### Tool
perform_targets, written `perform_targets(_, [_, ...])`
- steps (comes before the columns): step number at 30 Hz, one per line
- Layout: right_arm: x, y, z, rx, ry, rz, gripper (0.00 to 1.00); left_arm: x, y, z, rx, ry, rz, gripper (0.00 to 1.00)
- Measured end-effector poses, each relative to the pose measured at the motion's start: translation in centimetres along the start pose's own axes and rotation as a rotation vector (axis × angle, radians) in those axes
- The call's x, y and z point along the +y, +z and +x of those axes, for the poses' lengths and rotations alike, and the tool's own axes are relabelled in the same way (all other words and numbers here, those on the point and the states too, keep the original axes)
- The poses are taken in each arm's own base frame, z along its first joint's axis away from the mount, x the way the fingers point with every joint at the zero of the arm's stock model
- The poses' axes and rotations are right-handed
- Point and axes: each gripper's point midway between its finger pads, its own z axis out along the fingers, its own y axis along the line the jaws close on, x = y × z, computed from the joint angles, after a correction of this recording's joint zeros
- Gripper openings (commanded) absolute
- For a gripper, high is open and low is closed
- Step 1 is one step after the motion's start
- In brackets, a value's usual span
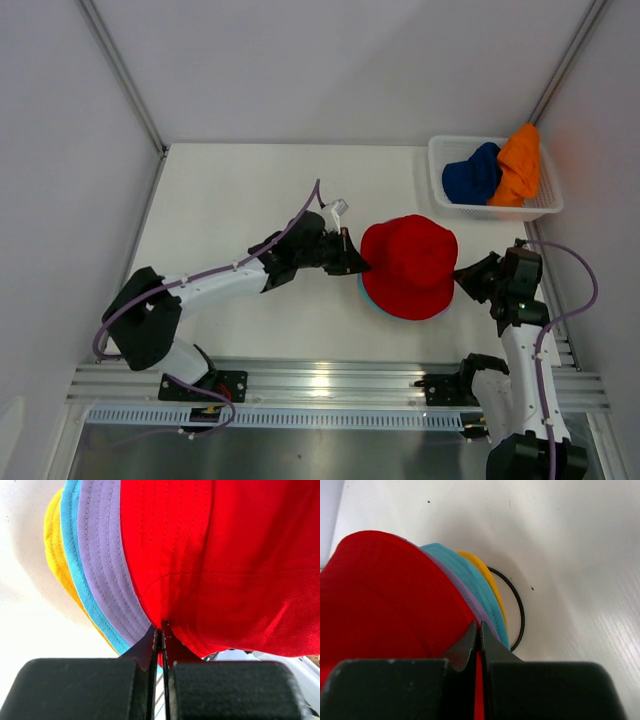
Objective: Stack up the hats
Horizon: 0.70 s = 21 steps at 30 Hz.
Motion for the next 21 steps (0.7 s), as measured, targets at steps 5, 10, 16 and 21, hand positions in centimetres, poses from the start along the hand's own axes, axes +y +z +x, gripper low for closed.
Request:
perform_targets(5, [0.4,0.5,0.1,0.015,-0.044,0.008,0.0,0.1,-0.1,0.2,0.007,0.003,-0.005,0.11])
perform_targets(10, [1.3,0.6,-1.5,0.002,-0.112,0.022,0.0,0.9,-2.3,0.7,0.017,0.04,-0.063,0.39])
perform_targets(16, [3.0,1.6,-3.5,0.019,-0.22,0.014,0.0,-0.8,-6.6,-4.5,-0.148,0.102,-0.04,0.44])
perform_targets(21, [4.7,3.3,-4.5,0.055,-0.296,-0.034,0.0,-0.9,-7.4,-10.2,-0.293,0.111,-0.023,0.49])
